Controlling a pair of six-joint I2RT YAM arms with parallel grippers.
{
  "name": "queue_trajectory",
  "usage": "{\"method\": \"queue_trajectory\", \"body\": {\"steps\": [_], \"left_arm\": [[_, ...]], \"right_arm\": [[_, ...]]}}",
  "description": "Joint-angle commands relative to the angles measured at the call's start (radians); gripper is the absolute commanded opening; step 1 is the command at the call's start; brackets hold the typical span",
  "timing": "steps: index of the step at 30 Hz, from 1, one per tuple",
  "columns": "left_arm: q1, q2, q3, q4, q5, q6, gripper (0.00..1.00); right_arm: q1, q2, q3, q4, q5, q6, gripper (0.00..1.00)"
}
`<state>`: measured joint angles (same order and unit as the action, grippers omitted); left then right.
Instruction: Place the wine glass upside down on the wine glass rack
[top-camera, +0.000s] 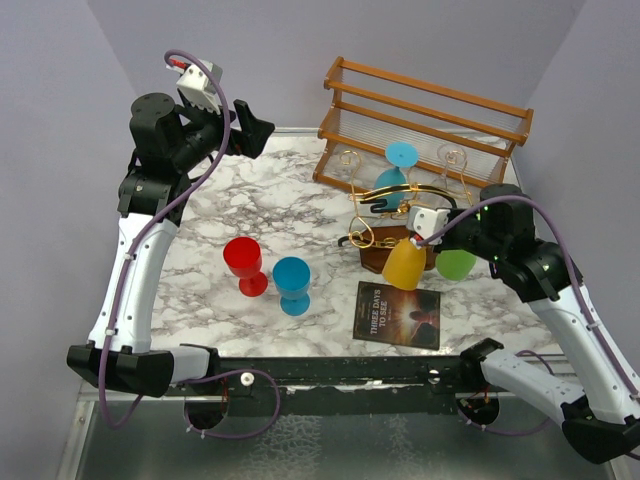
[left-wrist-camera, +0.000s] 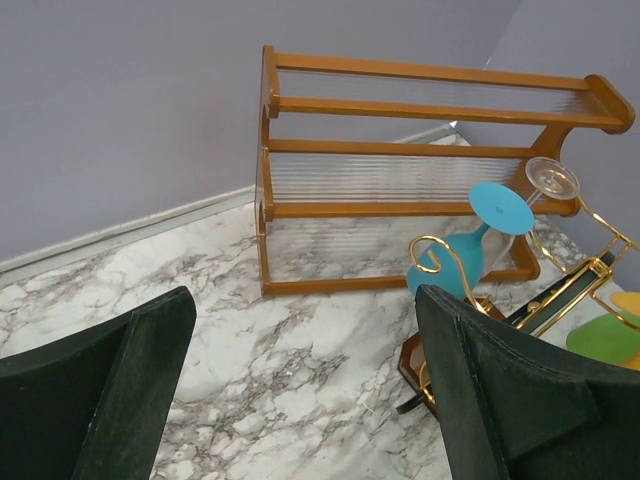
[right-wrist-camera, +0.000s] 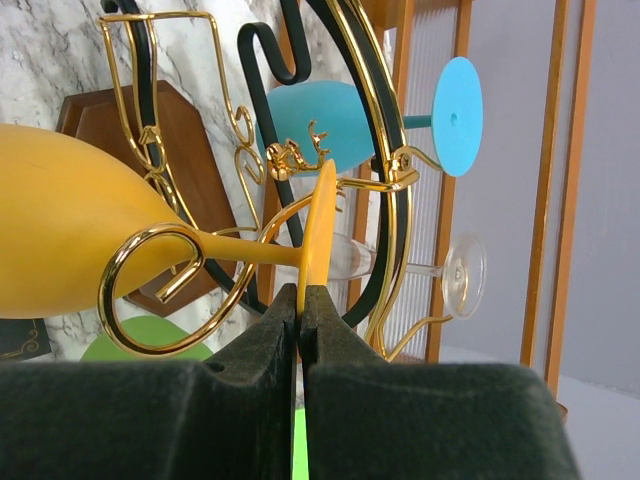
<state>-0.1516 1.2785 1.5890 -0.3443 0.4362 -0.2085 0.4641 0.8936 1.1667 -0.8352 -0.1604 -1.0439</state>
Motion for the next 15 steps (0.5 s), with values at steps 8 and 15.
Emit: {"method": "queue_trajectory", "body": {"steps": [8,15], "left_arm": [[0.006,0.001,0.006,0.036,0.031,-0.001,0.95],[0.006,0.004,0.004,0.034,0.029,0.008,0.95]], "right_arm": [[0.004,-0.079,-0.016,0.013,0.045,-0.009,0.01],[0.004,-0.11,-0.051,0.004,0.043,-0.039,0.01]]}}
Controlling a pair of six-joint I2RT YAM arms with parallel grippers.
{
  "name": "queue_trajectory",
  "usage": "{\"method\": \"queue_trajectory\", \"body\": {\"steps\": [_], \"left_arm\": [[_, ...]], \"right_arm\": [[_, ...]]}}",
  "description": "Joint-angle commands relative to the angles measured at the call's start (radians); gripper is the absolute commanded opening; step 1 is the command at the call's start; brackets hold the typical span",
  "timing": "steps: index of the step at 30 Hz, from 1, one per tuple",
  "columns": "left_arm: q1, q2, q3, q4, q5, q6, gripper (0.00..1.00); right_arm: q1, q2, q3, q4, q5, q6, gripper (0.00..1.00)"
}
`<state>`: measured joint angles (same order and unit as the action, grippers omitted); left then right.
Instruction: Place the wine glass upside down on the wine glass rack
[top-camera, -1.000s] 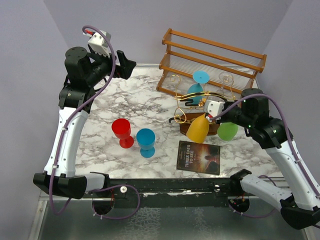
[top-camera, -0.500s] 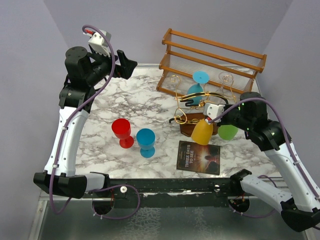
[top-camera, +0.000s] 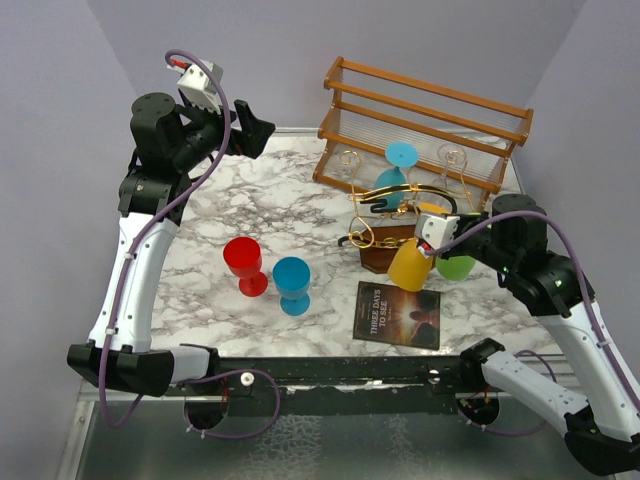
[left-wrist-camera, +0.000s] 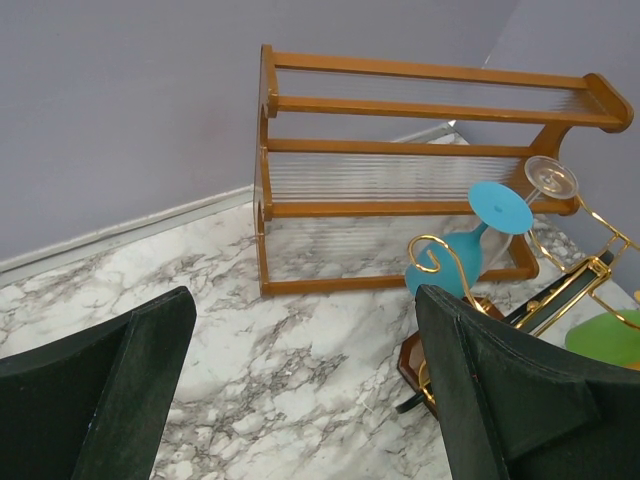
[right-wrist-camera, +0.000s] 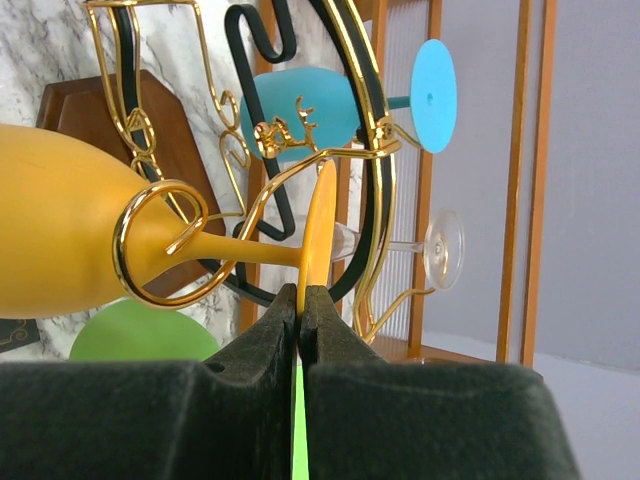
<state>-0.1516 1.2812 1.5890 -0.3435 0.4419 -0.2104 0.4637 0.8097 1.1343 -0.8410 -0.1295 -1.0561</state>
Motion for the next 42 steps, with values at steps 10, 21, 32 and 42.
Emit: {"method": "queue_trajectory", "body": {"steps": [10,21,32,42], "left_arm": [[0.006,0.012,-0.003,0.031,0.011,0.029,0.95],[0.007,0.017,-0.013,0.026,0.004,0.048,0.95],[0.006,0.025,0.001,0.025,0.012,0.049,0.95],[0.007,0.027,-0.002,0.028,0.004,0.055,0.95]], "right_arm": [[0.004,-0.056,-0.02,-0.028,-0.083,-0.054,0.01],[0.004,-0.046,0.004,-0.046,-0.177,-0.062,0.01],[0.004,-0.053,0.026,-0.065,-0.166,-0.072,0.01],[0.004,-0.072,0.026,-0.087,-0.178,-0.079,0.01]]}}
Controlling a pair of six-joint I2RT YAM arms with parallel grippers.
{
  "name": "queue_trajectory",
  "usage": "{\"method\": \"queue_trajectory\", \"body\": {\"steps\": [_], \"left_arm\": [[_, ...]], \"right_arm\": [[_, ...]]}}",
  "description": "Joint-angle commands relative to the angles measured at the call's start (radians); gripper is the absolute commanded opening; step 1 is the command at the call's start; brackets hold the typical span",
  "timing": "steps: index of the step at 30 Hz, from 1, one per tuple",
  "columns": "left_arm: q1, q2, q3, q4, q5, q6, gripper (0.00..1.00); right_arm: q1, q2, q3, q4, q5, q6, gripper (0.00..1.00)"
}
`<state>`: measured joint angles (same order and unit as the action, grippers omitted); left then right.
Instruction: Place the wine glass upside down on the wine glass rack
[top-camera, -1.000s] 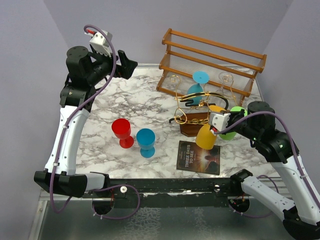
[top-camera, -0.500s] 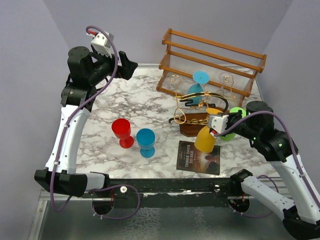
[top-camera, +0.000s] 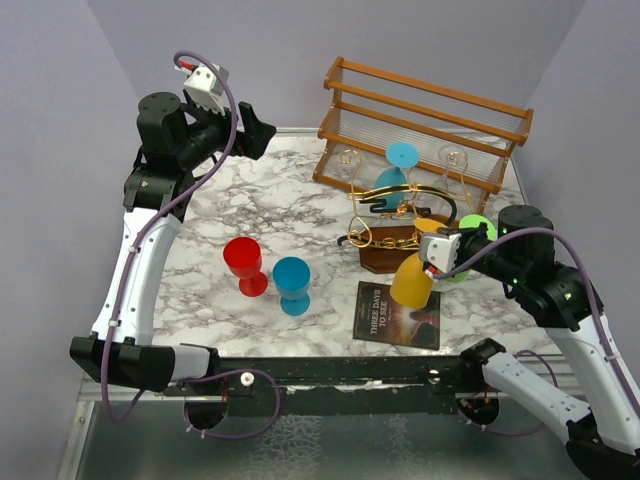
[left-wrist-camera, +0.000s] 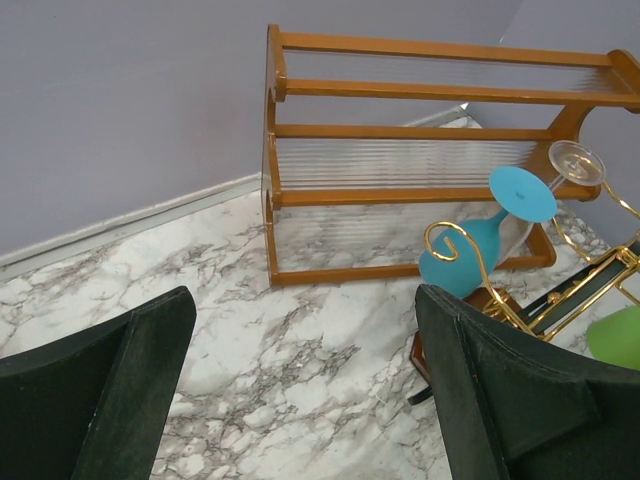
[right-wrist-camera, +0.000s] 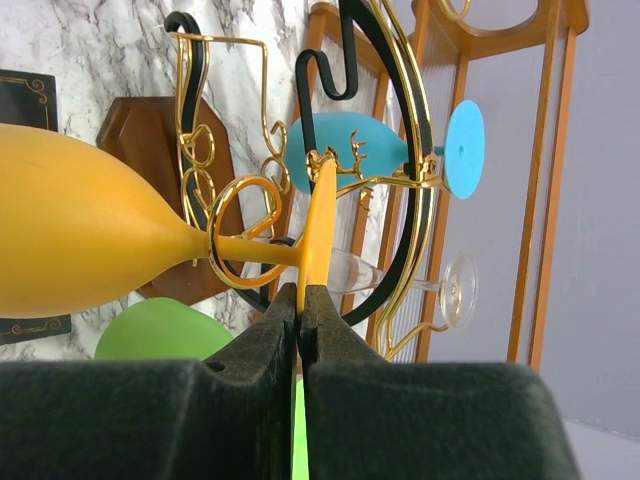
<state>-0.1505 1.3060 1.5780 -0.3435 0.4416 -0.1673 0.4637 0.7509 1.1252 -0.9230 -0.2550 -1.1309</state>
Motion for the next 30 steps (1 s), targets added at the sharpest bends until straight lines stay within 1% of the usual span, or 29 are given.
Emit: {"method": "queue_trajectory", "body": {"steps": [1,13,16,25,27,30], "left_arm": [[0.006,0.006,0.012,0.027,0.004,0.013,0.95],[0.005,0.008,0.015,0.022,0.004,0.018,0.95],[0.005,0.009,0.018,0.023,0.006,0.018,0.95],[0.006,0.009,0.018,0.022,0.01,0.021,0.95],[0.005,0.005,0.01,0.026,0.01,0.028,0.95],[0.006,0.006,0.007,0.025,0.007,0.034,0.95]], "right_arm": [[0.004,-0.014,0.035,-0.005,-0.061,-0.004,0.01],[0.006,0.054,0.041,0.033,-0.125,0.003,0.02],[0.006,0.062,0.035,0.039,-0.14,0.003,0.06],[0.006,0.078,0.028,0.031,-0.186,0.01,0.24],[0.006,0.078,0.03,0.026,-0.204,0.016,0.26],[0.006,0.082,0.027,0.022,-0.218,0.022,0.26]]}}
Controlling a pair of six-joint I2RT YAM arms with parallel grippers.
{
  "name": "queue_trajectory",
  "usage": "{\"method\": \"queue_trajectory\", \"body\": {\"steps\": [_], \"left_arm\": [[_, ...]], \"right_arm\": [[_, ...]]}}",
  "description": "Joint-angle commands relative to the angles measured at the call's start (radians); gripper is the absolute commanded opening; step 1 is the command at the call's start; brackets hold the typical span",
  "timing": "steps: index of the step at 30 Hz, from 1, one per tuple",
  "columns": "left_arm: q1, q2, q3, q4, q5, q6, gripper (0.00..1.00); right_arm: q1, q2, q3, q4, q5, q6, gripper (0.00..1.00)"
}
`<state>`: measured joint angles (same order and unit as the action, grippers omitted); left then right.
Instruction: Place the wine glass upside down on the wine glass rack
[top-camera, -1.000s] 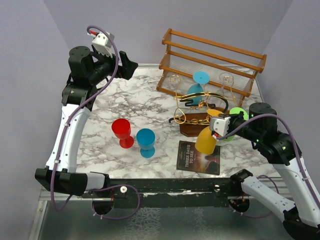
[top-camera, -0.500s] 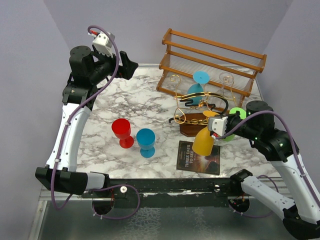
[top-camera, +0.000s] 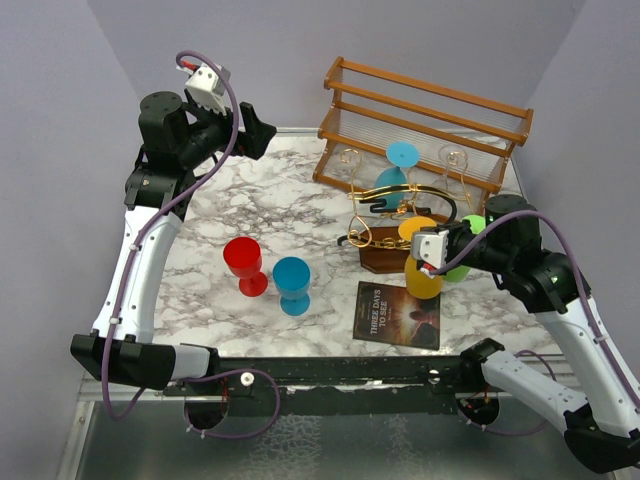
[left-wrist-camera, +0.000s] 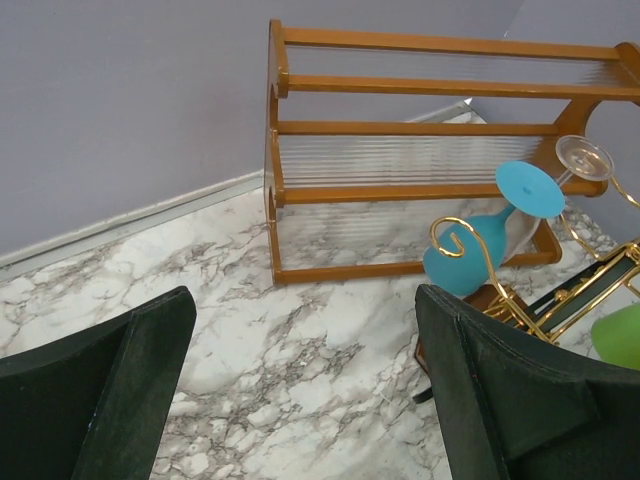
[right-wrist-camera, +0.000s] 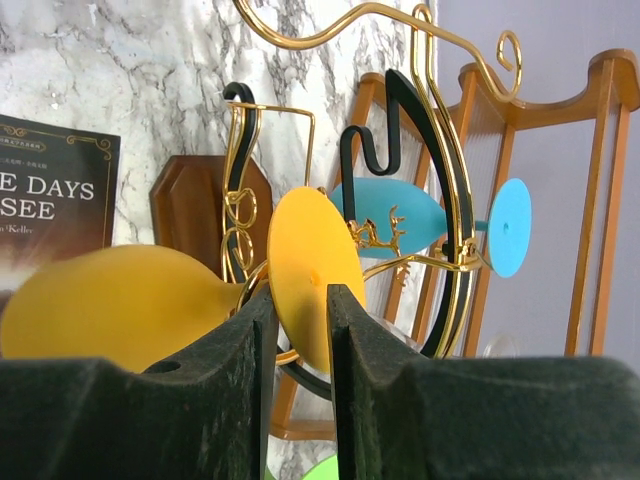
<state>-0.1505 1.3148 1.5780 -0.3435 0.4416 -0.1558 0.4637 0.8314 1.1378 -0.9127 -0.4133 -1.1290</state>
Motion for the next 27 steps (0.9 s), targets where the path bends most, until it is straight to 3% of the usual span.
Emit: {"method": "queue_trajectory", "body": {"steps": [1,18,27], "left_arm": [[0.006,-0.004,0.005,0.025,0.008,0.024,0.95],[0.005,-0.022,-0.051,0.039,-0.013,0.063,0.95],[0.006,-0.048,-0.129,-0.072,0.012,0.267,0.95]], "right_arm": [[0.006,0.002,0.013,0.01,-0.064,0.023,0.26],[0.006,0.002,-0.027,0.031,-0.156,0.061,0.29],[0.006,0.004,-0.023,0.031,-0.239,0.084,0.33]]}}
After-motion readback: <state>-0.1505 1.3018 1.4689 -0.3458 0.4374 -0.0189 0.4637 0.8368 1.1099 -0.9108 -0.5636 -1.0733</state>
